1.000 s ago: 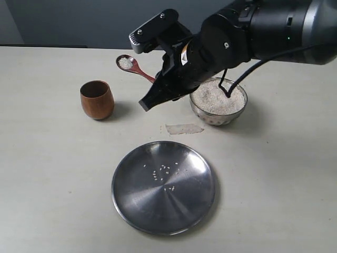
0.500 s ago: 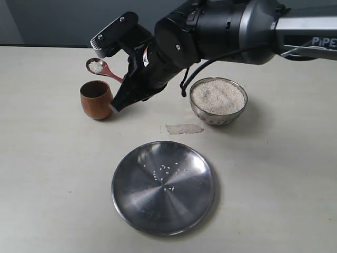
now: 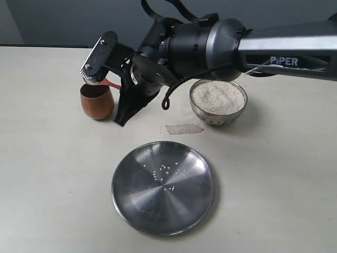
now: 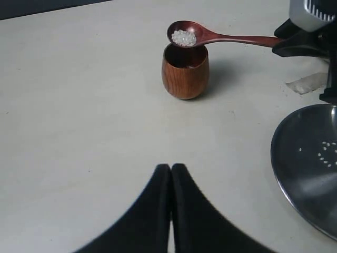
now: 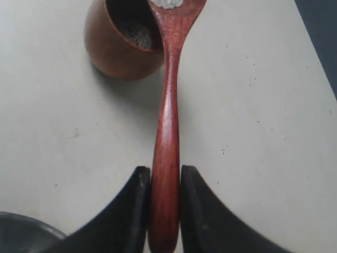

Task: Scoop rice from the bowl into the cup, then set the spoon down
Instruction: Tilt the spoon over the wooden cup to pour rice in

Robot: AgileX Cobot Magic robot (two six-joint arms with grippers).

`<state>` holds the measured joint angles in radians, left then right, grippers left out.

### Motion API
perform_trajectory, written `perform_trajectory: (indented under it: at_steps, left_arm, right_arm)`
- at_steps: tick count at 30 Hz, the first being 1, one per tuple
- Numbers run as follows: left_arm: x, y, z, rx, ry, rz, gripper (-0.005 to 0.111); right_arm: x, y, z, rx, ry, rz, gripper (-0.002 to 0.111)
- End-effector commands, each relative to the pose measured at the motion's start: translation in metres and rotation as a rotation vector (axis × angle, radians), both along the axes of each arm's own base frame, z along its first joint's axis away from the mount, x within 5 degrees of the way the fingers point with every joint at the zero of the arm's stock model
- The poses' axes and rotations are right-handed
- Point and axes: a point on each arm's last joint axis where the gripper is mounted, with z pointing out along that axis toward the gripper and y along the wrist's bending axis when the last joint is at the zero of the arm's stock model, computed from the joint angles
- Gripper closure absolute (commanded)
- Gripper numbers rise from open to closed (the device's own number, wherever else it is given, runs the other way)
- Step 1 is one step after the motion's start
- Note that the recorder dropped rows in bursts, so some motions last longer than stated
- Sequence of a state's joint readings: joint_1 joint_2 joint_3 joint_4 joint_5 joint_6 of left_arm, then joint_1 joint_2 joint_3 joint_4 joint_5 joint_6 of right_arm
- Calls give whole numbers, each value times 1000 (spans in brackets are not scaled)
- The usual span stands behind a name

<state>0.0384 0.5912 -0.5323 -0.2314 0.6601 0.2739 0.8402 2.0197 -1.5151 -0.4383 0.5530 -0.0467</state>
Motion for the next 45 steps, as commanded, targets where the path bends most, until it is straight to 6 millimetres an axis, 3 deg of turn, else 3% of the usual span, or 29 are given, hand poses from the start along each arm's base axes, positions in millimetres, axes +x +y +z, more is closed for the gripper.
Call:
perform_trajectory:
  at_steps: [1, 13, 24, 45]
  left_arm:
    - [1, -1, 2, 0, -6, -6, 106]
    - [1, -1, 2, 0, -6, -6, 106]
    - [1, -1, 2, 0, -6, -6, 106]
    - [1, -1, 2, 0, -6, -6, 106]
  right_arm:
    - [6, 3, 6, -3, -44, -5, 109]
    - [12, -2, -5, -130, -63, -11, 109]
    - [-3, 15, -3, -247, -178, 105, 109]
    - [0, 7, -1, -376, -231, 97, 109]
